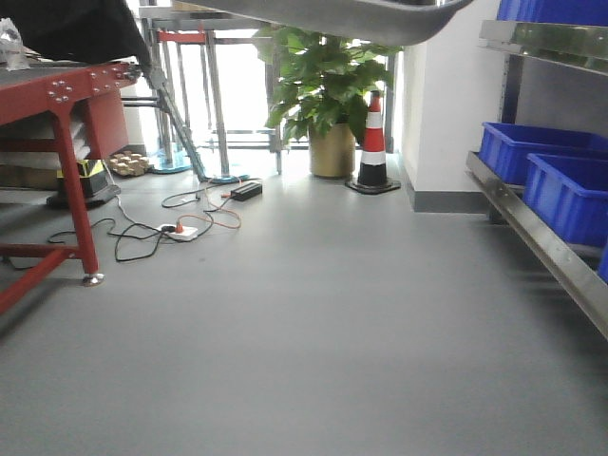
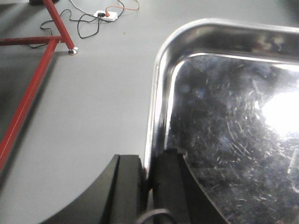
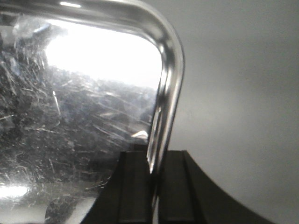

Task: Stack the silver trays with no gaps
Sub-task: 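Hold the tray in both grippers while the base drives around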

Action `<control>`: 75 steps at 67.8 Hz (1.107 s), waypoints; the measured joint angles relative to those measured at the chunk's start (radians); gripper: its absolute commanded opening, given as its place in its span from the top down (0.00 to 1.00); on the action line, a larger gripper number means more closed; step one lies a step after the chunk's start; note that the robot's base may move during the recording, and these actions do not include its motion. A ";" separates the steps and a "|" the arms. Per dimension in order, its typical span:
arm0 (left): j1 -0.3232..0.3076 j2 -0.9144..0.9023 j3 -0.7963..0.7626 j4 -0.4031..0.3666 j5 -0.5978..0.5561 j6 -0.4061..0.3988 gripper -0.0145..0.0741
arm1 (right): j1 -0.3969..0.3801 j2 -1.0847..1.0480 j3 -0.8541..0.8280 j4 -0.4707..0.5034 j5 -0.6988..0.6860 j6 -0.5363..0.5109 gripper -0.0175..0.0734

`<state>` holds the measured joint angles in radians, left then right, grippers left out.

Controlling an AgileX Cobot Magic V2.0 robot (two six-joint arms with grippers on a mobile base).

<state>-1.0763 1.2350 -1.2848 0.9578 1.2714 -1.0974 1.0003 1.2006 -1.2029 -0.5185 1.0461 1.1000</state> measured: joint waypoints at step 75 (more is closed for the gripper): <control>0.000 0.000 0.000 0.028 -0.002 0.000 0.85 | 0.000 0.000 0.000 -0.002 -0.012 -0.002 0.82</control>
<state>-1.0763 1.2350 -1.2848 0.9857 1.2697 -1.0974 1.0003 1.2006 -1.2029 -0.5204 1.0338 1.0981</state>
